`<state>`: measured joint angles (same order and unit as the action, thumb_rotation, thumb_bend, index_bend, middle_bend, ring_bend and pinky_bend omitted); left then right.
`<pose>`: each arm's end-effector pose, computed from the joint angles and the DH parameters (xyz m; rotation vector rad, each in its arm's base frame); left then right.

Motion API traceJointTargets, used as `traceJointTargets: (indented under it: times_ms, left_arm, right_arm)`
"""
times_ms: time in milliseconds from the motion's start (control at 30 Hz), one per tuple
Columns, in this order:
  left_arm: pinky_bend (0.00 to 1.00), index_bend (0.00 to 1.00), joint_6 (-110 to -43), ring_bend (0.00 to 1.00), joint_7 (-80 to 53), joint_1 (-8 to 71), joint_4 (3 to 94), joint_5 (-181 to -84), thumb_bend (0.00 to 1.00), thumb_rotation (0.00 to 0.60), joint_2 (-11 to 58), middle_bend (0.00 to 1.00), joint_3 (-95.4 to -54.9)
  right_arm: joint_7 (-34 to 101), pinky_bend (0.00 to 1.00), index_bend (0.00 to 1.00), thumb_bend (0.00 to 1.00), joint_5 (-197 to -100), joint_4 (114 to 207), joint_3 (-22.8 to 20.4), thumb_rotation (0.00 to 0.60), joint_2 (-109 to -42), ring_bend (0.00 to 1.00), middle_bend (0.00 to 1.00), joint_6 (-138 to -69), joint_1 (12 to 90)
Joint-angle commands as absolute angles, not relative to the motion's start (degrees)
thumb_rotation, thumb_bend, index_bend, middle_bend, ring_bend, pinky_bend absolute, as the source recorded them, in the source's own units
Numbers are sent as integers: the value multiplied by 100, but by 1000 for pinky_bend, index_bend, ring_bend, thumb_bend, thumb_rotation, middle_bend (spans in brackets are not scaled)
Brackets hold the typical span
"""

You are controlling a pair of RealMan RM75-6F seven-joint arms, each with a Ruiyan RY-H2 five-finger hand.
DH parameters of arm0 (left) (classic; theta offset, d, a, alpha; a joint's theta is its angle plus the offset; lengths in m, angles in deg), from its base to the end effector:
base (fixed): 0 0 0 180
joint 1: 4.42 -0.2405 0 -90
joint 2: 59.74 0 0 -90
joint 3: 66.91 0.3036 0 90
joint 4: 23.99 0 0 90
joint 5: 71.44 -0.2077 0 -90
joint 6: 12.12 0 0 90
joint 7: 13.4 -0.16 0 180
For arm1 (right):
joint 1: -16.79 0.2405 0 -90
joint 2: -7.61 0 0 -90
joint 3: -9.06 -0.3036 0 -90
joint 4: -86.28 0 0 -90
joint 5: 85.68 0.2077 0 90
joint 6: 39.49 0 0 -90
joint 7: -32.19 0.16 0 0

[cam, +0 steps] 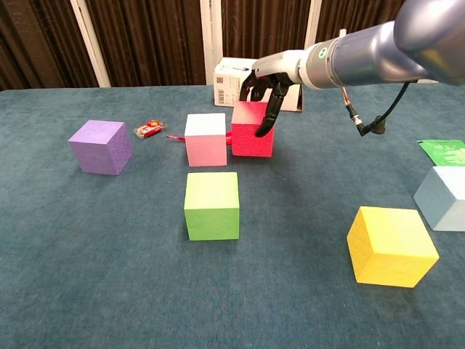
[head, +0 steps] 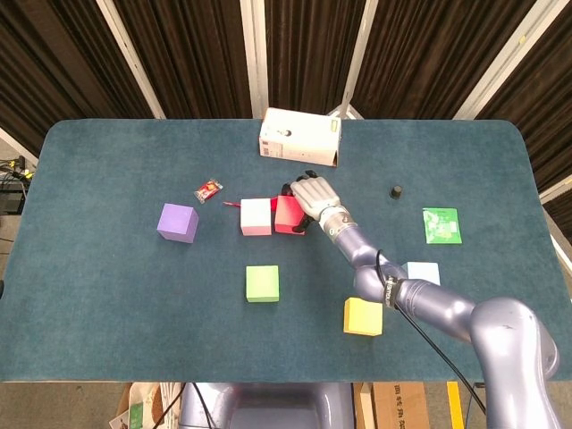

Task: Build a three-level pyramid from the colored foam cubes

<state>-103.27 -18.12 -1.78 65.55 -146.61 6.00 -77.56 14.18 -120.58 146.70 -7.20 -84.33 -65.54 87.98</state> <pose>-0.3772 0.2073 0.2259 -1.0893 -0.7565 -0.8470 -0.0571 -0.5281 -0.0321 1.9469 -1.1263 0.8009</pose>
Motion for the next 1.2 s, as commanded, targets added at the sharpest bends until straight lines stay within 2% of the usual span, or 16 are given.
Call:
traceJointTargets:
  times_ms: [33,1200]
  left_arm:
    - [17,174,-10330,0,-1806,-179,6554,-14660,361,600,598,0,-7761]
    - [17,175,-10322,0,-1831,-178,6535,-14609,361,600,608,0,-7796]
  right_arm:
    - [1549,0,417,347,-12202,14556,-699,600,-8503,164,377,-6529,8814]
    - [2342,0,417,346,-12696,13666,-485,600,-8949,158,371,-6101,9095]
